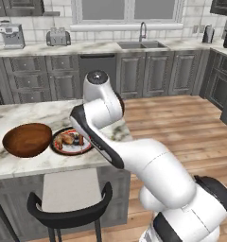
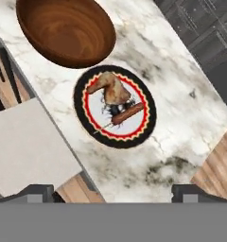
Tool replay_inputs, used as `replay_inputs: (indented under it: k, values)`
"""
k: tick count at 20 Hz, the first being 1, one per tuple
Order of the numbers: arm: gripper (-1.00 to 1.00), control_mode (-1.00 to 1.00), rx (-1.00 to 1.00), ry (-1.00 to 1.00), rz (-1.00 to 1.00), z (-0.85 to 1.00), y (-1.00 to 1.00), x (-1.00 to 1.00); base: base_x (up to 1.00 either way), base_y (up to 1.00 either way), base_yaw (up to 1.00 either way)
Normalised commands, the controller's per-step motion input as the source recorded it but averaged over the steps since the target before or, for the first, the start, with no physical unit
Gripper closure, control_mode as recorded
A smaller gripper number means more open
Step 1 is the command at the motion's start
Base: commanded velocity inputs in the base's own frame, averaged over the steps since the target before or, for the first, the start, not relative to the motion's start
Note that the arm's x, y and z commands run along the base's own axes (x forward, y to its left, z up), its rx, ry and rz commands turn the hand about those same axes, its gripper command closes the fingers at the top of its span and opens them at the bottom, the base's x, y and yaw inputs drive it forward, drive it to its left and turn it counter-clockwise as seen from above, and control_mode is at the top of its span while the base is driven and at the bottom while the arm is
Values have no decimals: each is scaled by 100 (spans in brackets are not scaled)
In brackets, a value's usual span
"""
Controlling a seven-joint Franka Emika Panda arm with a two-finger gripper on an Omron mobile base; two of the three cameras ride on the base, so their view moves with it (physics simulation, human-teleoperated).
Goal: Take the smaller bowl and place it next to the appetizer plate on the dining counter , and place the larger bowl next to the plate with cooked food.
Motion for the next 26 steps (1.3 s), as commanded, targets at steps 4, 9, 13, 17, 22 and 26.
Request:
replay_inputs:
  k: [4, 9, 13, 17, 22, 26]
  values:
    - [-100, -100, 20, 33, -40, 0, -100, 0, 0, 0, 0]
    - [-100, -100, 18, 34, -34, 0, -100, 1, 0, 0, 0]
    - [-100, -100, 11, 24, -22, -16, -100, 0, 0, 0, 0]
    - [-100, 100, 5, 5, -10, -15, -71, -11, -10, -22, -4]
    - [-100, 100, 0, 0, 0, 0, 0, 0, -62, -100, -24]
    - [-100, 100, 0, 0, 0, 0, 0, 0, -23, -100, -29]
